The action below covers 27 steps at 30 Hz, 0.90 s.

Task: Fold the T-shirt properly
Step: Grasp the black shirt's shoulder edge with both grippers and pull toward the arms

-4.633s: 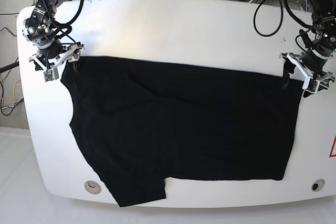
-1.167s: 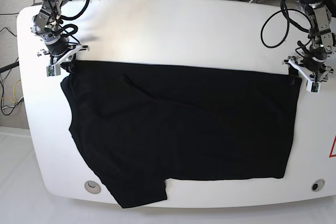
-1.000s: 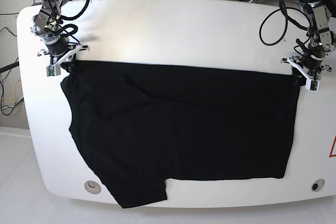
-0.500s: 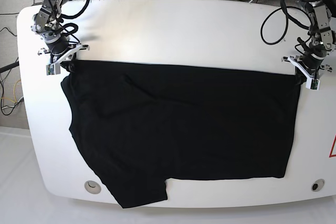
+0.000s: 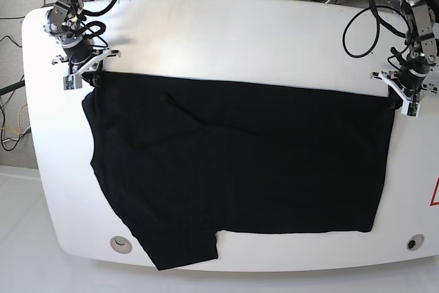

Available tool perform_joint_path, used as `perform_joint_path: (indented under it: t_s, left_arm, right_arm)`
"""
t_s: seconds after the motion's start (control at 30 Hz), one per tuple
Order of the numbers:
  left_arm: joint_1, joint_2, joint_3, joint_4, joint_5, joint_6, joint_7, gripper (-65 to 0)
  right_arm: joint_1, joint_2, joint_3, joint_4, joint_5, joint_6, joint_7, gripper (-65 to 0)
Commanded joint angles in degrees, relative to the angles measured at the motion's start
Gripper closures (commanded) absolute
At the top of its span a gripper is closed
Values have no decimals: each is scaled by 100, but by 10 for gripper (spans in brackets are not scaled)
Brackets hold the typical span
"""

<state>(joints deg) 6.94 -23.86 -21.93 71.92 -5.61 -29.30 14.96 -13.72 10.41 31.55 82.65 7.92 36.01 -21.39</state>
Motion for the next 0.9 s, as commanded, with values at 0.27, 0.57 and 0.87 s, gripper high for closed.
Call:
perform_joint_path:
  t_s: [0.27,0.57,0.87]
  left_arm:
    - [1361,67,-65,1425,-15,9,-117,0]
    - [2485,163,-208,2073,-206,-7,-154,0]
    - [3075,253,-539,2234,-809,-42,-225,-3]
  right_arm:
    - [-1179,-223,10,1113,-80,34,-609,0]
    - [-2007,-209,48,1588,-140,49,-514,0]
    - [-2290,-257,103,1614,-155,106,-446,-3]
